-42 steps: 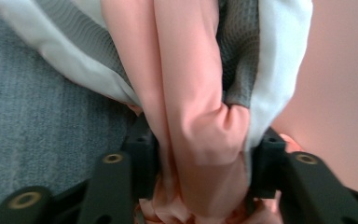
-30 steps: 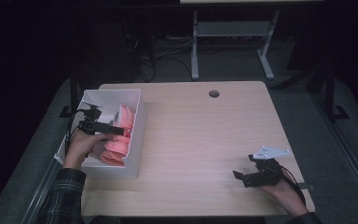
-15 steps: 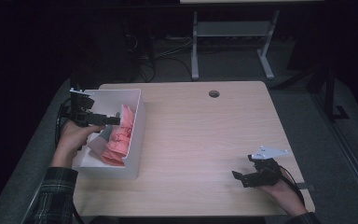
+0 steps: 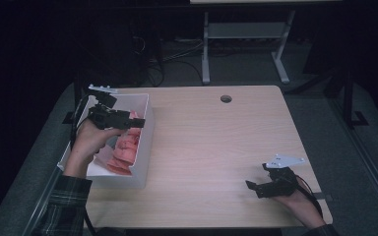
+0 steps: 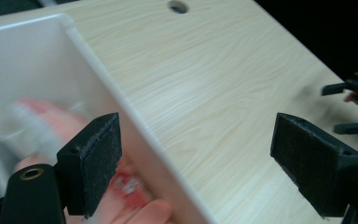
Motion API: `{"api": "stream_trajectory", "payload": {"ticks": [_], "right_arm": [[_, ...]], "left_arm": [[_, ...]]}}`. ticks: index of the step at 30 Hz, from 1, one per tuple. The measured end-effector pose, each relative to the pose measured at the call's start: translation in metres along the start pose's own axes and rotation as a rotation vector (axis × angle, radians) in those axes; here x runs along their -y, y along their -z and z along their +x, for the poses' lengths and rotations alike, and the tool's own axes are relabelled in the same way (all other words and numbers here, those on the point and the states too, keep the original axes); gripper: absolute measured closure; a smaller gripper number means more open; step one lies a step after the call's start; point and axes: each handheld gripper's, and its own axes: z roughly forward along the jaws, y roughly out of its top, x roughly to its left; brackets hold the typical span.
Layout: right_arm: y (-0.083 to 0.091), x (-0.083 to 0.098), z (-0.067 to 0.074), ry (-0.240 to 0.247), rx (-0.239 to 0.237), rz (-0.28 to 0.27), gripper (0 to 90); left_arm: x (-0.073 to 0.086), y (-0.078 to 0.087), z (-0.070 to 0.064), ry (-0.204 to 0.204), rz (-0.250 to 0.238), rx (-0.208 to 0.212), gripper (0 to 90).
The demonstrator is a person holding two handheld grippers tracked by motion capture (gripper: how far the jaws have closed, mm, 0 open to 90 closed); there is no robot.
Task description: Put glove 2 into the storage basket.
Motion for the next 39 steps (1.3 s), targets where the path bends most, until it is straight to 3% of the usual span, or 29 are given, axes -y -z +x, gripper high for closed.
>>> {"api": "stream_trajectory", "payload": {"ticks": [2, 11, 12, 15, 16, 22, 28, 39], "right_arm": [[0.0, 0.0, 0.0, 0.0, 0.001, 0.004, 9.4], [0.002, 0.002, -0.002, -0.005, 0.007, -0.003, 9.4], [0.002, 0.002, -0.003, -0.006, 0.009, -0.007, 9.4], [0.001, 0.003, -0.003, -0.007, 0.016, -0.007, 9.0], [0.002, 0.003, -0.003, -0.004, 0.015, -0.009, 9.0], [0.002, 0.003, -0.002, -0.007, 0.018, -0.011, 8.7], [0.001, 0.002, -0.001, -0.003, 0.017, -0.012, 8.7], [0.0, 0.003, 0.0, 0.002, 0.013, -0.01, 8.7]], "left_arm": [[-0.006, -0.01, -0.016, -0.042, 0.003, 0.02, 16.2], [-0.013, -0.04, -0.05, -0.11, 0.03, 0.07, 16.2], [-0.013, -0.047, -0.059, -0.129, 0.04, 0.08, 16.2], [-0.011, -0.056, -0.068, -0.14, 0.048, 0.102, 16.2], [-0.009, -0.064, -0.077, -0.167, 0.064, 0.102, 16.2], [0.001, -0.088, -0.101, -0.224, 0.099, 0.111, 16.2], [0.013, -0.108, -0.117, -0.267, 0.116, 0.117, 16.3], [0.042, -0.14, -0.13, -0.331, 0.167, 0.137, 16.3]]}}
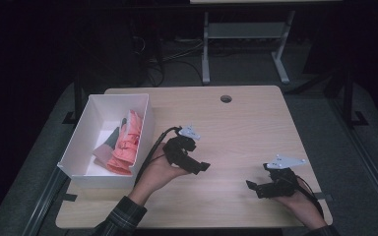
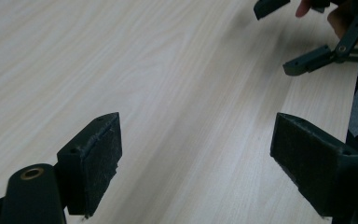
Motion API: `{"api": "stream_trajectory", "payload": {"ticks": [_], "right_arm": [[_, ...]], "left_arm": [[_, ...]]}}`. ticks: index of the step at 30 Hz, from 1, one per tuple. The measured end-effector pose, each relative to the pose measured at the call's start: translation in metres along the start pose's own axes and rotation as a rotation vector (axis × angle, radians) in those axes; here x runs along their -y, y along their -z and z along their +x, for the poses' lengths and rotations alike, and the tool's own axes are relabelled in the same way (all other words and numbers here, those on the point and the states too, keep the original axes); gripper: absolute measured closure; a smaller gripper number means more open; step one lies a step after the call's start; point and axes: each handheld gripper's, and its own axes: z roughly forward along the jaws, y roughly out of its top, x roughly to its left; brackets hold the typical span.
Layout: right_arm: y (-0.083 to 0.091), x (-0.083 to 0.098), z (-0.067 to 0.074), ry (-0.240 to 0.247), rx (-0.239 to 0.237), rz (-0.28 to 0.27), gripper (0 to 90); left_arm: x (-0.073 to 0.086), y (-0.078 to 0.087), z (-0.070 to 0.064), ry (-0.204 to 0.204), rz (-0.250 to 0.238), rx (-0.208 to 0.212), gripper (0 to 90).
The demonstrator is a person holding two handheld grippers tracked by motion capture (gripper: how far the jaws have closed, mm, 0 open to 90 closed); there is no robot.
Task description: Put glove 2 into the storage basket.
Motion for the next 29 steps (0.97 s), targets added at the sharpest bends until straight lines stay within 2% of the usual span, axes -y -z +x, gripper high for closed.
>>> {"api": "stream_trajectory", "payload": {"ticks": [5, 8, 12, 18, 19, 29], "right_arm": [[-0.002, 0.0, 0.002, 0.002, 0.002, 0.002, 8.7], [-0.002, 0.001, 0.002, 0.007, 0.004, 0.003, 8.7], [-0.003, 0.001, 0.003, 0.016, 0.01, 0.003, 8.7], [-0.005, 0.001, 0.005, 0.032, 0.015, 0.007, 8.7], [-0.005, 0.001, 0.006, 0.036, 0.014, 0.011, 8.7], [-0.007, 0.001, 0.008, 0.048, -0.001, 0.008, 8.7]], "left_arm": [[0.014, -0.02, -0.005, -0.03, 0.015, 0.006, 16.2], [0.019, -0.025, -0.005, -0.033, 0.016, 0.022, 16.2], [0.029, -0.034, -0.006, -0.042, 0.014, 0.018, 16.2], [0.042, -0.041, -0.005, -0.05, 0.001, -0.006, 16.2], [0.047, -0.043, -0.005, -0.04, -0.002, -0.007, 16.2], [0.052, -0.045, -0.006, -0.049, 0.006, -0.018, 16.2]]}}
